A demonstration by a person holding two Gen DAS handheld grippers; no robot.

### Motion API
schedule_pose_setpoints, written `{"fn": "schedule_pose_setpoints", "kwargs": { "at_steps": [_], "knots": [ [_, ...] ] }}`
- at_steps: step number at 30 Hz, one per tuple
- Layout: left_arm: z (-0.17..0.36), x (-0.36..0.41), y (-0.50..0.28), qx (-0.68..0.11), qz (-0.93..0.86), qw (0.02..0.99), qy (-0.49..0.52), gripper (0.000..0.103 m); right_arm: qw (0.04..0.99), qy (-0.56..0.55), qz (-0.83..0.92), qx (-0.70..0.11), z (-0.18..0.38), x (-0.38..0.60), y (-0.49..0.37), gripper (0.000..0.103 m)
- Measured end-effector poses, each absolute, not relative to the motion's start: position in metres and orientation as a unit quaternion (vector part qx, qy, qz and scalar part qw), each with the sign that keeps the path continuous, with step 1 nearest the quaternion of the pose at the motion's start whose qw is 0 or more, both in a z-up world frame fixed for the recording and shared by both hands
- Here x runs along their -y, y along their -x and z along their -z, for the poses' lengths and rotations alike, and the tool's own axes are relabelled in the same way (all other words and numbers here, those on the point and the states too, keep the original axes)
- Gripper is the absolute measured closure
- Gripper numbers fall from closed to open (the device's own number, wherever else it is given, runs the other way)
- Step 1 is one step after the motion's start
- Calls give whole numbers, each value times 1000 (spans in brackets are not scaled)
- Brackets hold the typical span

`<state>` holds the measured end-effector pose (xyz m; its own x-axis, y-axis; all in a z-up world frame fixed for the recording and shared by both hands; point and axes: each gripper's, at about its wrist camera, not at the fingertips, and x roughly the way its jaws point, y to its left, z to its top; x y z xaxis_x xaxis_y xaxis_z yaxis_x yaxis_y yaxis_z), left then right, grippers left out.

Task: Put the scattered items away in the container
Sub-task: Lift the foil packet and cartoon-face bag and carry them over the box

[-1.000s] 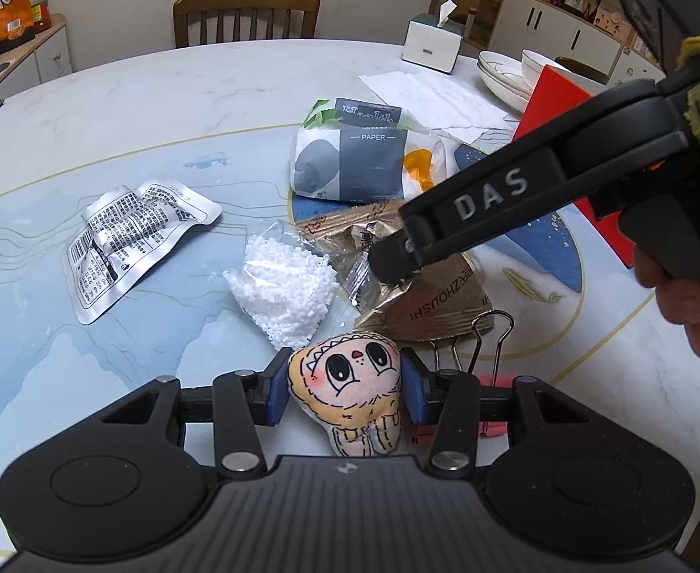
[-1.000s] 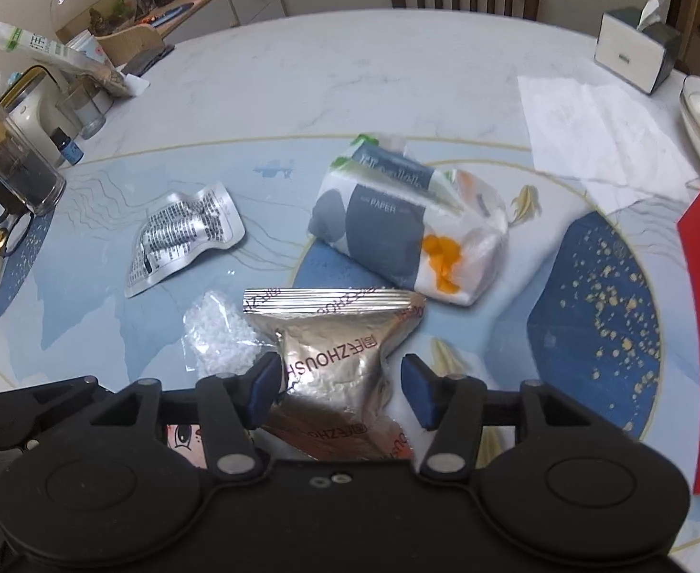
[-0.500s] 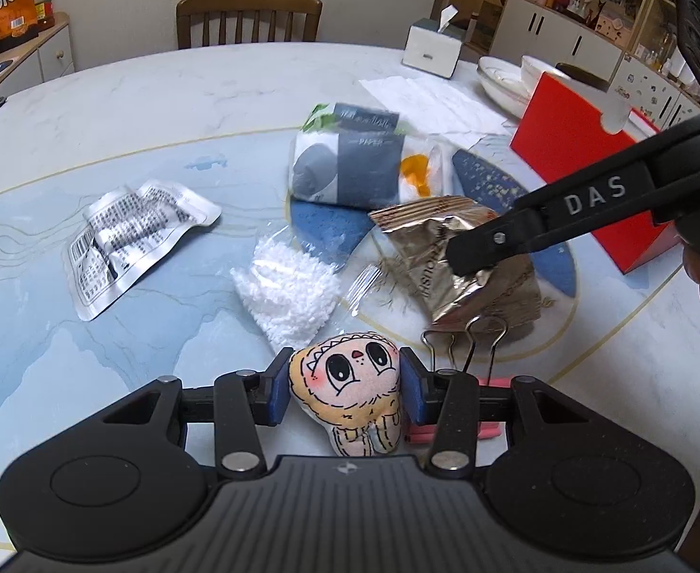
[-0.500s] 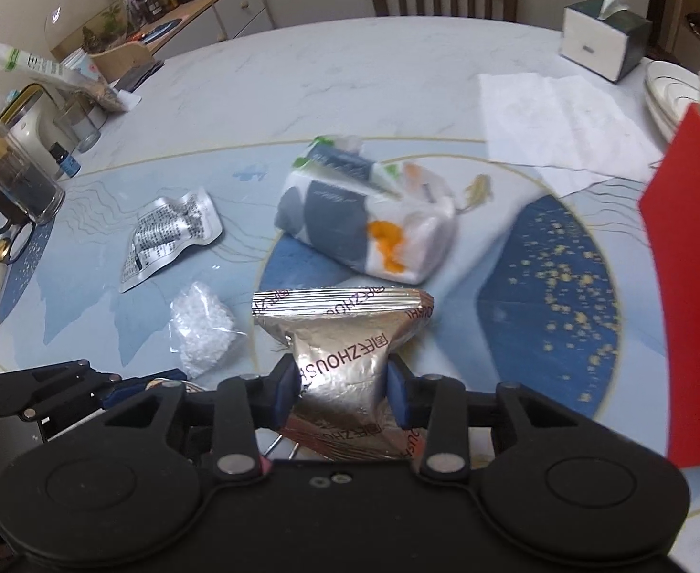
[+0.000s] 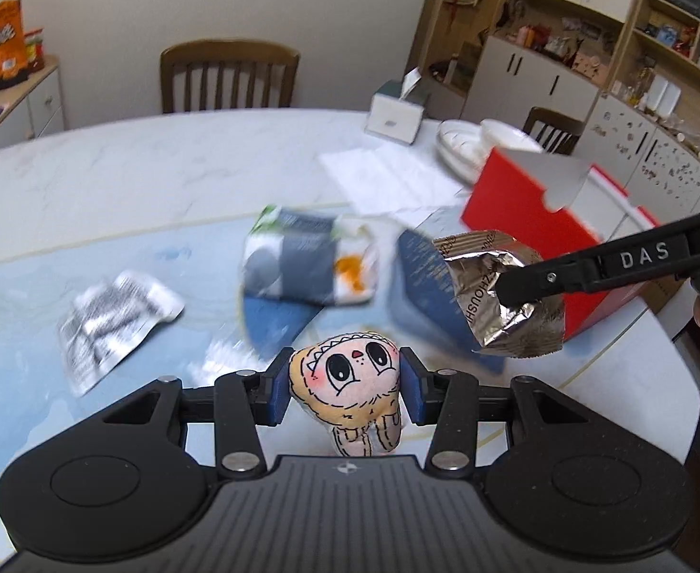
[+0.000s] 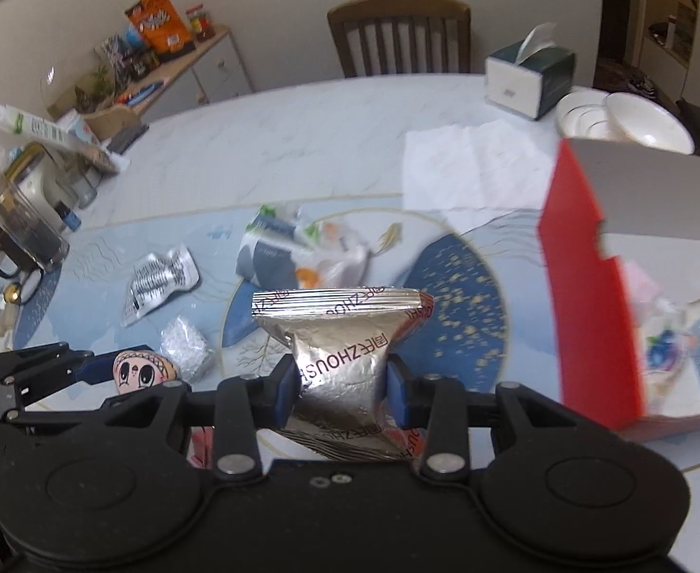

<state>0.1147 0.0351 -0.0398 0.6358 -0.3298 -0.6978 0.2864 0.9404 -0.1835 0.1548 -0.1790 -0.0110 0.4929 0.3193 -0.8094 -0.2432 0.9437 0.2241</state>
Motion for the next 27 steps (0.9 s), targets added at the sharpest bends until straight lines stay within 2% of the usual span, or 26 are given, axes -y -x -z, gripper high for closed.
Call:
{"fn": "schedule_pose_setpoints", "kwargs": {
  "at_steps": [12,27],
  "knots": [
    [-14,45,-138,-339,231,912,15,59,897,-52,-111,-424,-35,279,-156,66],
    [-21,184,-186,-335,292,895,-42,59,898,-70,-48,-431,-17,394,-175,66]
  ]
}}
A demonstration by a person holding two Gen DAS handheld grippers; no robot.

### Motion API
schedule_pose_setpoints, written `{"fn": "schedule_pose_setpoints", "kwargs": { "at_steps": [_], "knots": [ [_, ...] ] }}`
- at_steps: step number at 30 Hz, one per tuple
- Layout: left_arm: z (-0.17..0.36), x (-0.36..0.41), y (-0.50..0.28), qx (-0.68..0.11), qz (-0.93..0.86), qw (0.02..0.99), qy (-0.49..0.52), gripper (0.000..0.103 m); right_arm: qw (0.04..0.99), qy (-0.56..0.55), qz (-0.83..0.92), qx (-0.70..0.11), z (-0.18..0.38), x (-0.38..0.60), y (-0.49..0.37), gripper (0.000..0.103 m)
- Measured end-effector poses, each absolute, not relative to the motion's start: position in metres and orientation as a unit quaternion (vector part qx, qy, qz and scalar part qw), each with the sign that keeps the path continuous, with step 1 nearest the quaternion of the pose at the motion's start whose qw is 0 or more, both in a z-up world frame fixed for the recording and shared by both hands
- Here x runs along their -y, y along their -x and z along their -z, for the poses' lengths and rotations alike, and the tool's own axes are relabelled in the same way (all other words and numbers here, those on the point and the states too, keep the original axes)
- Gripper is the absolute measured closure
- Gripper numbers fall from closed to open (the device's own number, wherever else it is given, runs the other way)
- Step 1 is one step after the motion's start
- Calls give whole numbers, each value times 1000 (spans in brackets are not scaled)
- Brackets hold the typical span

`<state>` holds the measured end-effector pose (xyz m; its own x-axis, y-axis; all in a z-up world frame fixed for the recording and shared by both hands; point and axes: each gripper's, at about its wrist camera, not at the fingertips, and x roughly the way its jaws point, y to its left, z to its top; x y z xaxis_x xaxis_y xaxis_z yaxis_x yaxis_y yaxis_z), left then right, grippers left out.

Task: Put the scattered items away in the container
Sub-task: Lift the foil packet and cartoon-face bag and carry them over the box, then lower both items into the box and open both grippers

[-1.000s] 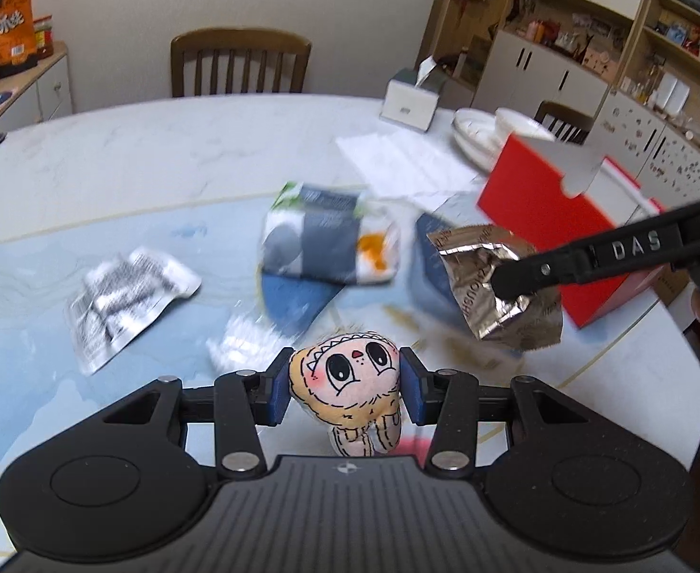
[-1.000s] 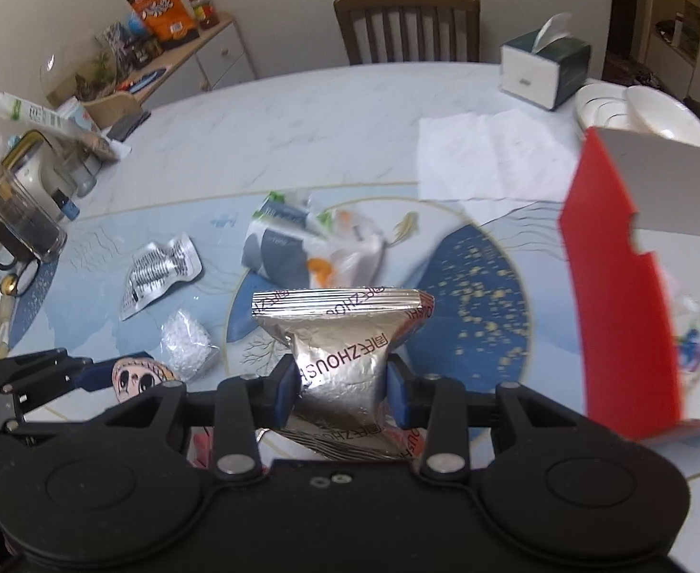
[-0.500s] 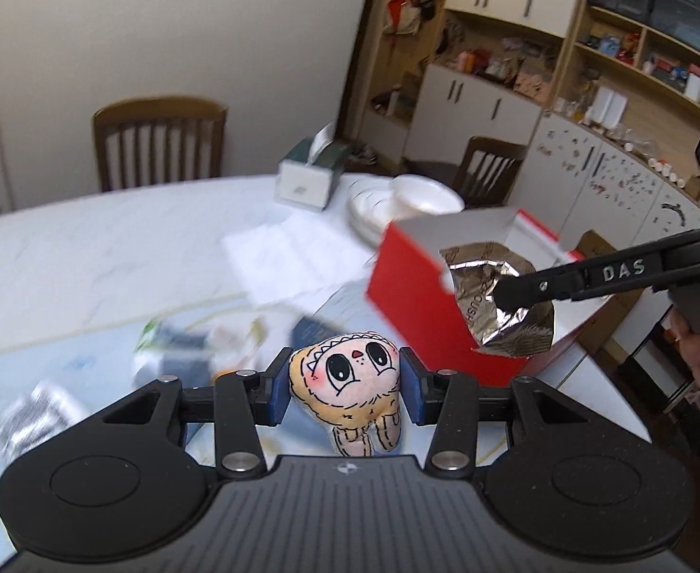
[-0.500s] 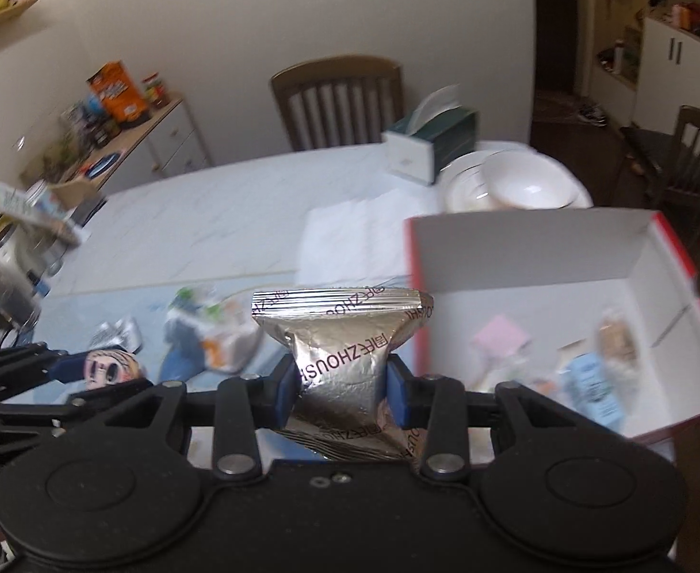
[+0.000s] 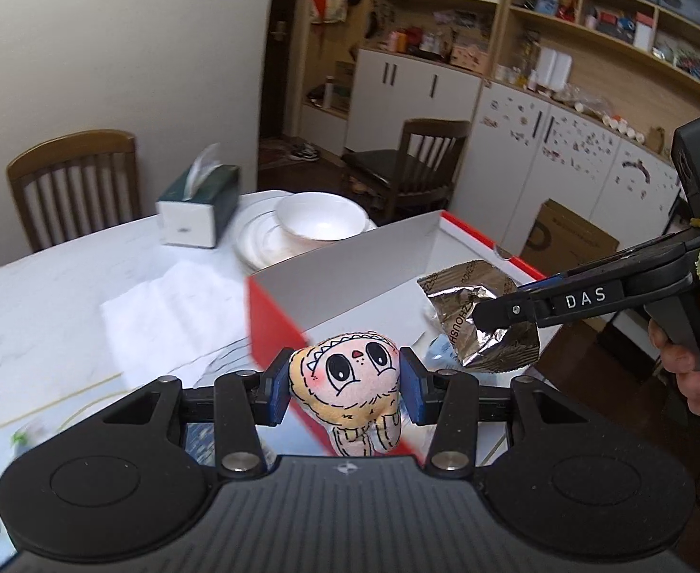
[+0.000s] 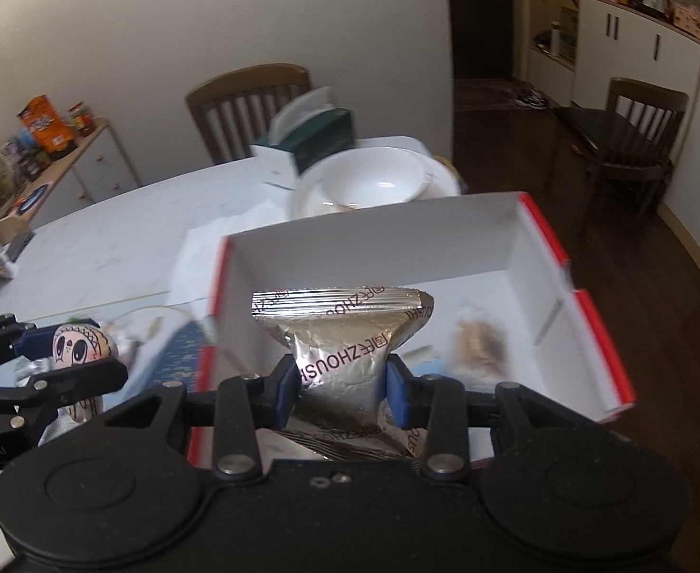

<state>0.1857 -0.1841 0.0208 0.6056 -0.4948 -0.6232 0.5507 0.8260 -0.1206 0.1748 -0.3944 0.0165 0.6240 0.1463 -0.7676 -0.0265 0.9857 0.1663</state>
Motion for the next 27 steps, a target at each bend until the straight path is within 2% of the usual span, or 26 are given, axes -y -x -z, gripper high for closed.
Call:
{"fn": "schedule_pose_setpoints", "kwargs": {
  "at_steps": [14,27],
  "knots": [
    [11,273,-251,-377,311,868,-82,59,881,-69,-34,-466,21,445,-200,67],
    [54,310,-302,-443,291,838,-132,59,871,-53,-49,-487,39,448,-221,67]
  ]
}}
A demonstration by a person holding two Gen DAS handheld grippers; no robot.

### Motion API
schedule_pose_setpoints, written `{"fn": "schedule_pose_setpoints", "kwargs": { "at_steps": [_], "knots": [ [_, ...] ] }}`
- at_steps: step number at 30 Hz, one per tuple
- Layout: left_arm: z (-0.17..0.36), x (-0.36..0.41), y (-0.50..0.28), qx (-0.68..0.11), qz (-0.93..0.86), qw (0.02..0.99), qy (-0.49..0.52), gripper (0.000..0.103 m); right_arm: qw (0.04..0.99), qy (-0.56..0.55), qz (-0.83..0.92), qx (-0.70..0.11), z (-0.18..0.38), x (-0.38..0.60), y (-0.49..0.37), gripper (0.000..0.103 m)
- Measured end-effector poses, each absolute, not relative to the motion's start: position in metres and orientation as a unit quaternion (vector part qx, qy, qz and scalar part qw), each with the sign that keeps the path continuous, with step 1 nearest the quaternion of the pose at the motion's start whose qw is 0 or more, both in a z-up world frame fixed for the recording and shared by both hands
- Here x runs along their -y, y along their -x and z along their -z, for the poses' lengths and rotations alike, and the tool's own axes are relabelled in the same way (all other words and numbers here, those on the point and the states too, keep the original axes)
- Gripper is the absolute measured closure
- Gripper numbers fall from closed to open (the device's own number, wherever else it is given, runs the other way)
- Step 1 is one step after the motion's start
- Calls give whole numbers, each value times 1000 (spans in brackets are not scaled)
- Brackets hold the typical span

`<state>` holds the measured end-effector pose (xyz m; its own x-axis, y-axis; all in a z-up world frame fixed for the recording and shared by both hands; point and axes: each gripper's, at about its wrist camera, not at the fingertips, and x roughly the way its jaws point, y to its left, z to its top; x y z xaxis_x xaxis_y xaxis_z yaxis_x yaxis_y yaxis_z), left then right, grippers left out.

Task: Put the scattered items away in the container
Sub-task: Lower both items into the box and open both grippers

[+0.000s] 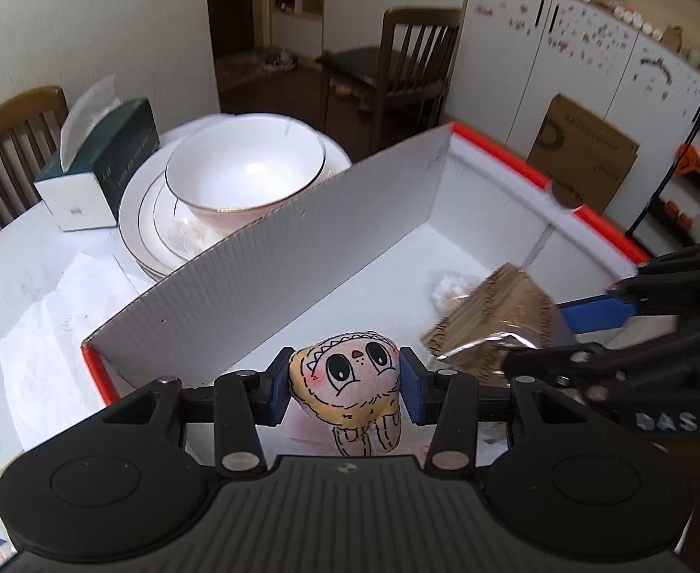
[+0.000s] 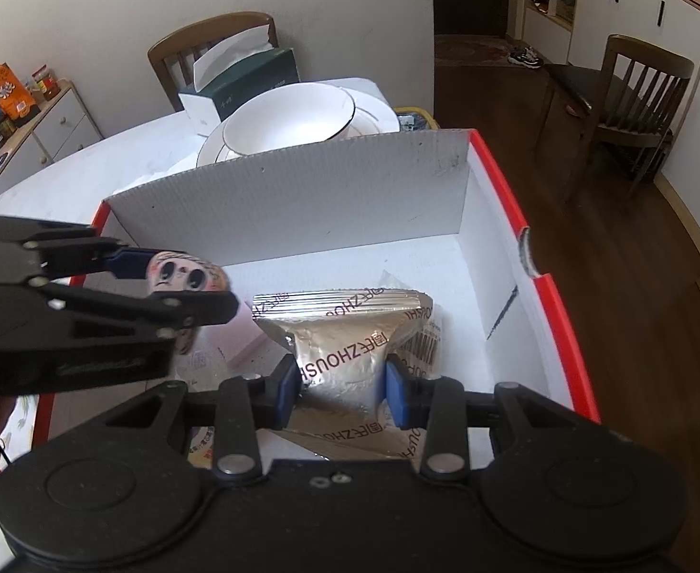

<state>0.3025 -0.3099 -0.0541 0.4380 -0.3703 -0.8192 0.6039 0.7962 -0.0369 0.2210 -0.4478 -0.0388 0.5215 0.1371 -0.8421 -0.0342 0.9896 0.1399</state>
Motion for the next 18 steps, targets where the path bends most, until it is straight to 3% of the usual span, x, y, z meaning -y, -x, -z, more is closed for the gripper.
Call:
{"fn": "schedule_pose_setpoints", "kwargs": {
  "at_steps": [18],
  "knots": [
    [85,329,-328,-522,277,791,-161,58,862,-48,-64,-500,50,449,-226,66]
  ]
}}
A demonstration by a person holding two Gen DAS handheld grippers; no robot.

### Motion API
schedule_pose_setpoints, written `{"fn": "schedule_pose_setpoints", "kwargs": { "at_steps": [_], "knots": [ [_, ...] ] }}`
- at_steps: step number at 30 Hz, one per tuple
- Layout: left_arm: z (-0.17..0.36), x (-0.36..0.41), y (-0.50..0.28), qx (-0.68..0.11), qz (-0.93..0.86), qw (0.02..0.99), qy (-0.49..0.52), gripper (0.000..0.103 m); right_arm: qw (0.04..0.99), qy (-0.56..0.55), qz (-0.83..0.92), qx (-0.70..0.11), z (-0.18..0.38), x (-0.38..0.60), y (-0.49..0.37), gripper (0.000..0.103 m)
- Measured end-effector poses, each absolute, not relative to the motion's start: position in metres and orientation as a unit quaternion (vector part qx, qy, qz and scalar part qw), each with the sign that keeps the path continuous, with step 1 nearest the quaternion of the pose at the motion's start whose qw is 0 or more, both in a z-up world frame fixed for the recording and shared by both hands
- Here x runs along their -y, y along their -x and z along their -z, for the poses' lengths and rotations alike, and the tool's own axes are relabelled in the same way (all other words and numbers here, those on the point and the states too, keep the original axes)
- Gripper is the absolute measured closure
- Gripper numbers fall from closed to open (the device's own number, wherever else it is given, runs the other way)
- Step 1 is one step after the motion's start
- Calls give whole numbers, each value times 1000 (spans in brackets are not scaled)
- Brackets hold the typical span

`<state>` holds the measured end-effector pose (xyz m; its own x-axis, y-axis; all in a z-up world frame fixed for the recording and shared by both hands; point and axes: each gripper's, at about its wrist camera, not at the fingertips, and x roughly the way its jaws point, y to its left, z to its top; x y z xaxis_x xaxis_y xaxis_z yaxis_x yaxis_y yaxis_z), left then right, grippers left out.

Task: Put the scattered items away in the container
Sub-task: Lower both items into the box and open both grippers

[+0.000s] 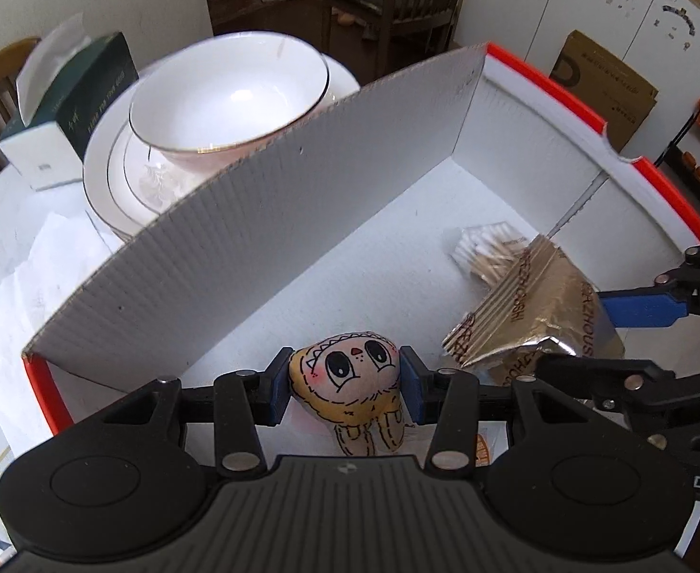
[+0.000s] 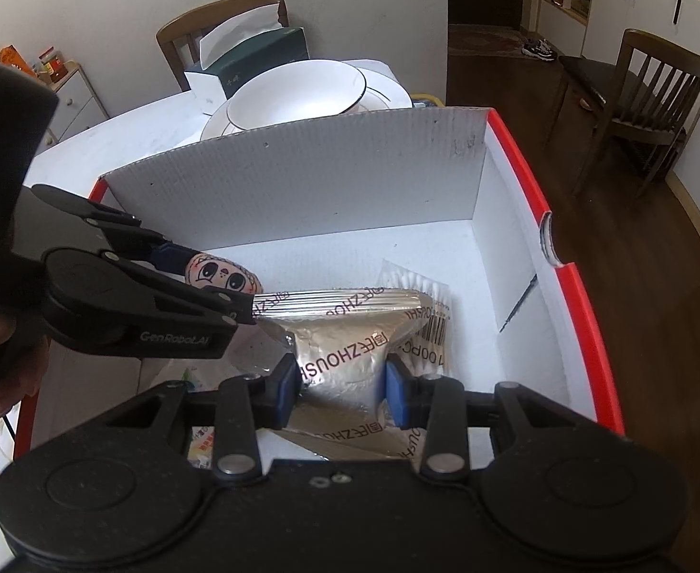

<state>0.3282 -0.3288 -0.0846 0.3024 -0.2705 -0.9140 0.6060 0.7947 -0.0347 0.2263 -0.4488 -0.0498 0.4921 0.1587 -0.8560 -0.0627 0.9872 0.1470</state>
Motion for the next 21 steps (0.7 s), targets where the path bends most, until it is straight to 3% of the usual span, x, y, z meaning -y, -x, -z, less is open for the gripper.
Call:
{"fn": "schedule_pose_setpoints", "kwargs": {
  "at_steps": [7,11,21],
  "knots": [
    [85,322,-327,-520,264,797,-154,57,862,-53,-62,-501,50,450,-228,65],
    [81,317,-324,-510,260,806,-148,42,862,-51,-60,-501,50,450,-229,64],
    [63,309,-309,-483,271,822,-135,41,864,-47,-48,-499,47,450,-227,59]
  ]
}}
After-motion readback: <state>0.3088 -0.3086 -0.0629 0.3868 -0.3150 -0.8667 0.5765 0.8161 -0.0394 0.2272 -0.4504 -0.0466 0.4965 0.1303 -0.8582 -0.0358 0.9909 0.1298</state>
